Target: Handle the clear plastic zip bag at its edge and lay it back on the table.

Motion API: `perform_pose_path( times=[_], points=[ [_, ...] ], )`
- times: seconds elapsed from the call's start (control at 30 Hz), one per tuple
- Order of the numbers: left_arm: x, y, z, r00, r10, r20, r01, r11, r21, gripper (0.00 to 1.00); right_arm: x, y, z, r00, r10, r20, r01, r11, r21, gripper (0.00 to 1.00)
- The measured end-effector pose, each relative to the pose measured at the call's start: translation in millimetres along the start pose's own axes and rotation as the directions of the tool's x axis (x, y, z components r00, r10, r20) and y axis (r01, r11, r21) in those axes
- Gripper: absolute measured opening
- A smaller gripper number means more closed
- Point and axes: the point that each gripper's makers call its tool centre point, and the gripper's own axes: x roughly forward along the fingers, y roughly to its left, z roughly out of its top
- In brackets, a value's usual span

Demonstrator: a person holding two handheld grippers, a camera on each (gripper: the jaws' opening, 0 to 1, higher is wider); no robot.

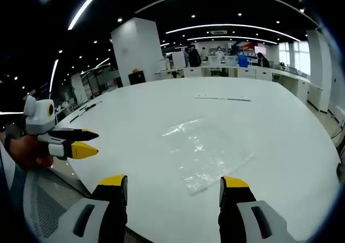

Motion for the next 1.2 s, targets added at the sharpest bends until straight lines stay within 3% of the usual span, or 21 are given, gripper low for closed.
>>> perform_pose_path(
  times=[1.2],
  points=[
    [1.1, -0.4, -2.8, 1.000, -0.006, -0.012, 0.006, 1.000, -0.003, 0.59, 3.4, 0.7, -3.7, 1.000, 0.004, -0.017, -0.004, 1.000, -0.007, 0.68]
  ],
)
